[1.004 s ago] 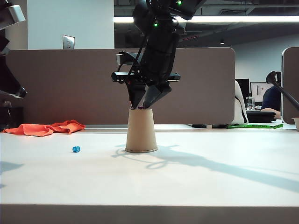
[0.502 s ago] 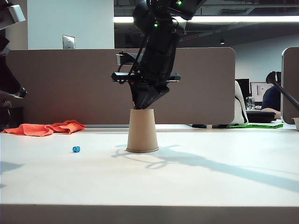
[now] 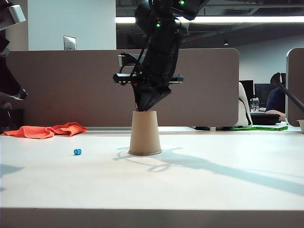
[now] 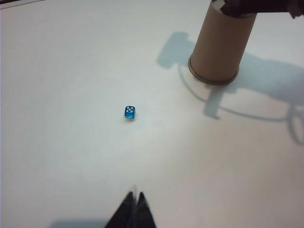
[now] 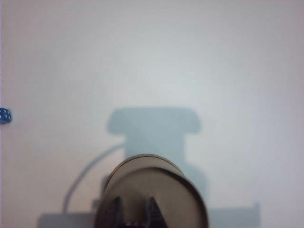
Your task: Throw the dice onto the paper cup, compare its value with the values of the other dice on the table, place the die with the higher value on the paper cup, and take no action if both dice have the same value.
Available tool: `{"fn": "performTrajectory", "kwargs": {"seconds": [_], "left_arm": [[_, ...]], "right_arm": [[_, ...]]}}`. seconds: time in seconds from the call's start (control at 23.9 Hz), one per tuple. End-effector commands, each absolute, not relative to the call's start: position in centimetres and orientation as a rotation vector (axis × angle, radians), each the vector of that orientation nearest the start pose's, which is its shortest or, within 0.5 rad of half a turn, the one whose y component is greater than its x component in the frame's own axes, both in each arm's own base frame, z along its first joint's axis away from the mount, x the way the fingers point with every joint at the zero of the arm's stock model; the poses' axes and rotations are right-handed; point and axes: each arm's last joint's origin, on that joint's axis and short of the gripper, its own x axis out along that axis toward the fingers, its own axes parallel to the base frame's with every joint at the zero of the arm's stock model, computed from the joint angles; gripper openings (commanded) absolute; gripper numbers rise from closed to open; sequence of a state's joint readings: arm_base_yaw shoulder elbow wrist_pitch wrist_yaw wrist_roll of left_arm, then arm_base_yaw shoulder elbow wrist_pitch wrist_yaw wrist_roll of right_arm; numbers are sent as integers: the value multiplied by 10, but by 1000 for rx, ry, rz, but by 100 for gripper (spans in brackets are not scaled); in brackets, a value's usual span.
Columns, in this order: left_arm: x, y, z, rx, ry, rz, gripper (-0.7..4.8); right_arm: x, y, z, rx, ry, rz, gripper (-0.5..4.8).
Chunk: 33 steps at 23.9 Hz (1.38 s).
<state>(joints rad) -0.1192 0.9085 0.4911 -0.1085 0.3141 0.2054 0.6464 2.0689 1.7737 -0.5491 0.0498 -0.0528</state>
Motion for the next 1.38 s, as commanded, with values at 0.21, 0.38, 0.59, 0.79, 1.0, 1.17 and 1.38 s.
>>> {"fn": "performTrajectory", "kwargs": {"seconds": [0.21,0.38,0.59,0.79,1.0,1.17,1.38], "left_arm": [[187,-31,222,143,464,-478,-6],[187,-31,222,143,464,-478,-5],[187,-31,222,143,464,-478,-6],[187,-31,222,143,464,-478,-6],[187,-31,222,143,465,-478,-6],[187,-31,222,143,464,-478,-6],[187,-31,222,143,464,-478,-6]], "right_arm": [[368,276,256,-337,781,583,48],[367,275,263,-329,758,584,48],[365,274,269,-323,739,585,48],[365,270,276,-347,714,508,48],[372,252,272,-414,755,345,48],[378,235,268,-422,818,305,48],[385,212,263,-410,904,275,48]]}}
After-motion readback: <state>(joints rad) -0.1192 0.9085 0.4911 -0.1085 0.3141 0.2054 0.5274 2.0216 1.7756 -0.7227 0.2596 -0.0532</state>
